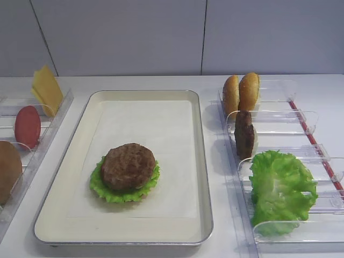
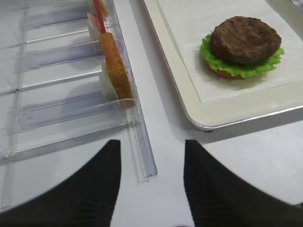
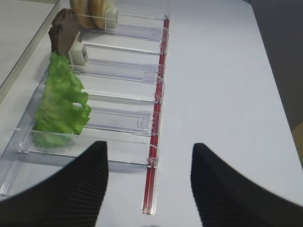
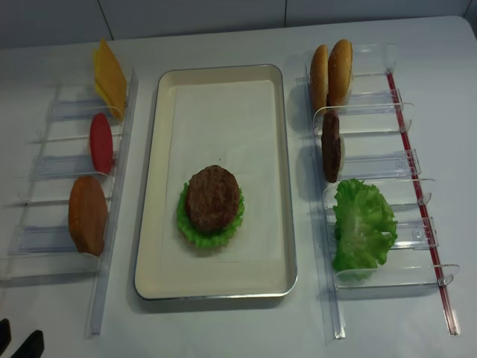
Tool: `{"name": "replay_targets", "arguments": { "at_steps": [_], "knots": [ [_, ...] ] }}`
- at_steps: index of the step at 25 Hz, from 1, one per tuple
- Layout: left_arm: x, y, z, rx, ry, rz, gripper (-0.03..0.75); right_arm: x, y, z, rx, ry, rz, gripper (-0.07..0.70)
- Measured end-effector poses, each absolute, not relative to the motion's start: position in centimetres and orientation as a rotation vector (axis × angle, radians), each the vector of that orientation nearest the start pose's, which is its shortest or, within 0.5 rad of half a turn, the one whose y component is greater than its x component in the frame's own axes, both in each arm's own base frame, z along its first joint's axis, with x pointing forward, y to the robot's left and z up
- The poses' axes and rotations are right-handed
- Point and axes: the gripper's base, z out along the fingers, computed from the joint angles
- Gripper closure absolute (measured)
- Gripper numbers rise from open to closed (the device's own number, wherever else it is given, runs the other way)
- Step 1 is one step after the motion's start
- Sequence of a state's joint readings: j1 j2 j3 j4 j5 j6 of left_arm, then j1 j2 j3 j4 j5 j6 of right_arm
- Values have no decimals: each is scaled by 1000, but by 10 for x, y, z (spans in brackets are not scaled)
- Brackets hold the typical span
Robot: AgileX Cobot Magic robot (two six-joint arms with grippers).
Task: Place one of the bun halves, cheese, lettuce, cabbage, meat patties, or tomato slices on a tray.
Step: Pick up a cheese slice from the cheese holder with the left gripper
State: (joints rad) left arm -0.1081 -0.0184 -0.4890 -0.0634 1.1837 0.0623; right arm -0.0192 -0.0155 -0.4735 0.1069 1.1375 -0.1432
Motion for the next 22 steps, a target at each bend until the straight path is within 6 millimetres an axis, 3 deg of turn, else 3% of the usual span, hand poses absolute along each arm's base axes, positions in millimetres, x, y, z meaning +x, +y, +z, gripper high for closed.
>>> {"name": "replay_targets", "arguments": {
  "at_steps": [22],
  "knots": [
    [-13, -4, 265, 192, 2151, -104, 422, -8, 9, 264, -141, 2120, 34, 215]
  ]
}}
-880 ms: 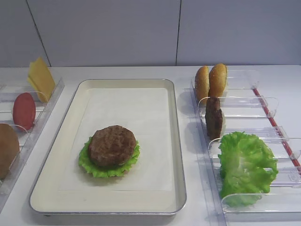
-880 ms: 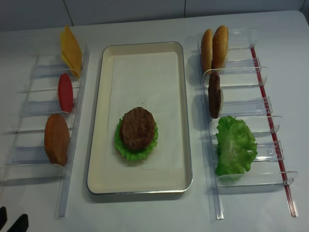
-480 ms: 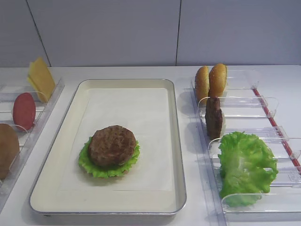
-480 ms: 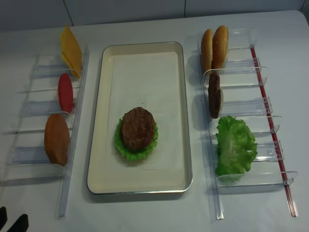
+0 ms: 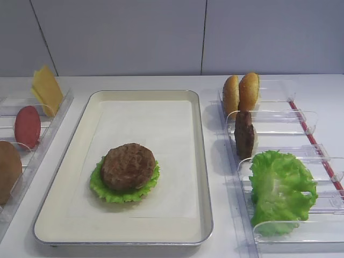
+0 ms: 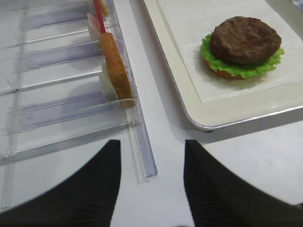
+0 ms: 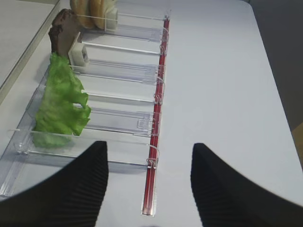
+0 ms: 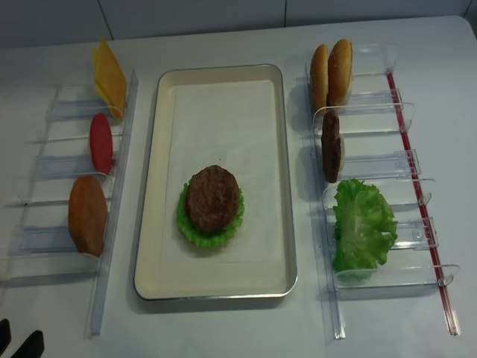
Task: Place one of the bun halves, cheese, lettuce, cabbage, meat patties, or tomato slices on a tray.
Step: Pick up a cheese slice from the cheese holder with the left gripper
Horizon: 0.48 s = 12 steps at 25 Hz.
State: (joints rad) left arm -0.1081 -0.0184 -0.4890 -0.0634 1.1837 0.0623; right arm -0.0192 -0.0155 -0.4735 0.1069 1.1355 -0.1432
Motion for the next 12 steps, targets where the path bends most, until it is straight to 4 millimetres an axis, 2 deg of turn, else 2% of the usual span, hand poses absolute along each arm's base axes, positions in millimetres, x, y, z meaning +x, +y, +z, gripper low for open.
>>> {"name": "replay_targets", "arguments": {
  "at_steps": [9, 12],
  "knots": [
    [-13, -8, 265, 166, 2156, -175, 422, -8, 9, 264, -141, 2120, 34, 215],
    [-6, -9, 271, 122, 2266, -206, 422, -8, 9, 264, -141, 2120, 34, 215]
  ]
}}
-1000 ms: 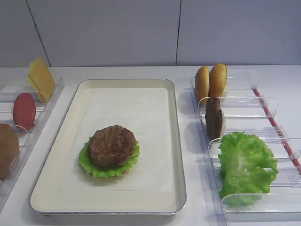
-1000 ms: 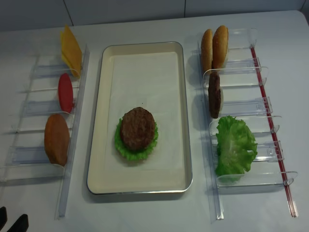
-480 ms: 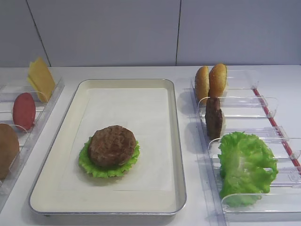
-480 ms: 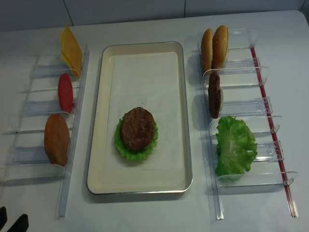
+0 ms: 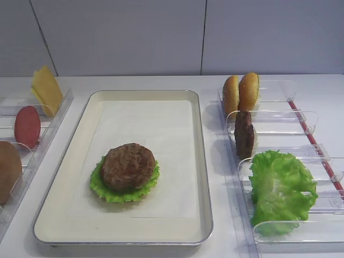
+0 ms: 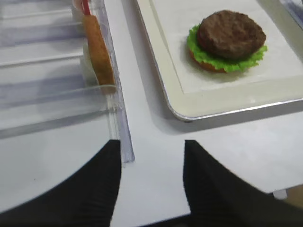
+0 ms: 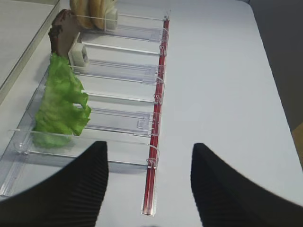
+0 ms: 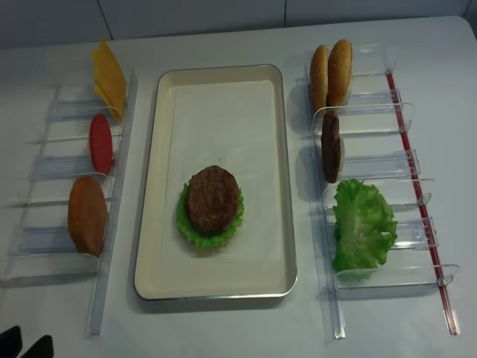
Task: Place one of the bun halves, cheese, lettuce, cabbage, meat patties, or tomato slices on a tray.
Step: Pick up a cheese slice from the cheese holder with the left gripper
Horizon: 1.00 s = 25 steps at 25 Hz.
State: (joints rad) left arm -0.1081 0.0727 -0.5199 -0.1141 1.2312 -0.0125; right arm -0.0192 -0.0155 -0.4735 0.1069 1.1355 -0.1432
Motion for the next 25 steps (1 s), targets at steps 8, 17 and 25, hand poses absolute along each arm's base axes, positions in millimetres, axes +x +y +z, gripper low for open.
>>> {"name": "replay_targets", "arguments": {
  "at_steps": [8, 17, 25],
  "knots": [
    [59, -19, 323, 76, 2530, -251, 422, -8, 9, 264, -141, 2120, 34, 219],
    [175, -23, 373, 78, 2652, -120, 422, -8, 9, 264, -143, 2120, 33, 288],
    [288, -26, 376, 66, 2691, -53, 422, -8, 9, 264, -143, 2120, 33, 377]
  ]
}}
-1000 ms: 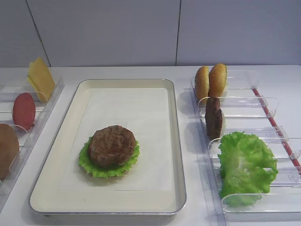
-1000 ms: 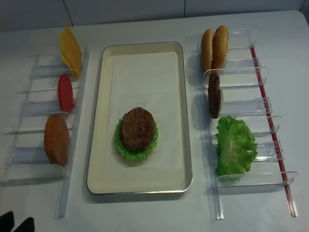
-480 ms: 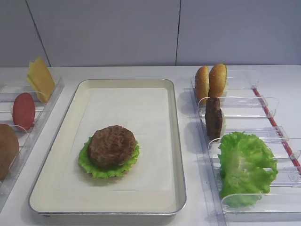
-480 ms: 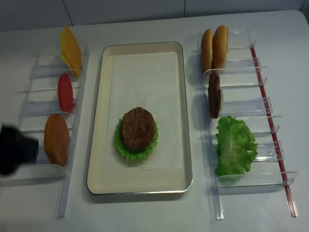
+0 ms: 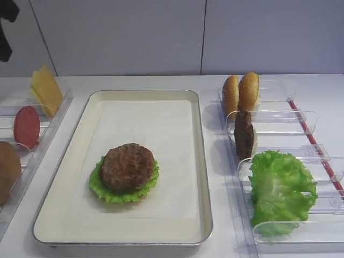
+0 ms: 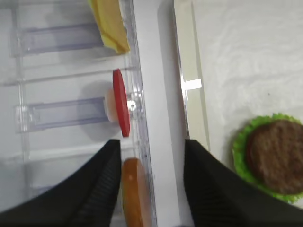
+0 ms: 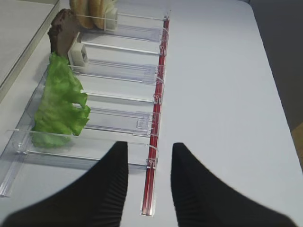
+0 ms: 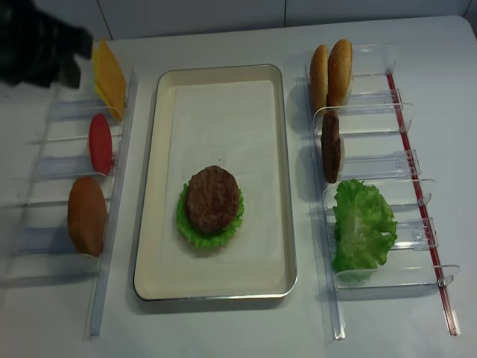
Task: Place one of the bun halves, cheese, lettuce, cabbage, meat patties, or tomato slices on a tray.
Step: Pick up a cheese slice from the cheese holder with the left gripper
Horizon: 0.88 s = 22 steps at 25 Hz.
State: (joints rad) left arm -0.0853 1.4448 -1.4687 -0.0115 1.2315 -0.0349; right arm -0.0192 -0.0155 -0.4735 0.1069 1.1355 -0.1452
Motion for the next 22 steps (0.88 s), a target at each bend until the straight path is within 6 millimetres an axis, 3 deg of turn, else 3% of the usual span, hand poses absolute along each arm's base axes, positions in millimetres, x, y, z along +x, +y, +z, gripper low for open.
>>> {"name": "replay_targets", "arguments": {
  "at_steps": [5, 10, 14, 22],
  "knots": [
    [345, -14, 356, 9, 2676, -71, 422, -8, 9, 264, -143, 2120, 33, 439],
    [381, -10, 322, 27, 2696, -79, 422, -8, 9, 264, -143, 2120, 33, 469],
    [400, -10, 298, 25, 2688, -88, 422, -8, 9, 264, -143, 2120, 33, 470],
    [419, -11, 278, 16, 2649, -91, 422, -8, 9, 264, -141, 2120, 34, 472]
  ]
}}
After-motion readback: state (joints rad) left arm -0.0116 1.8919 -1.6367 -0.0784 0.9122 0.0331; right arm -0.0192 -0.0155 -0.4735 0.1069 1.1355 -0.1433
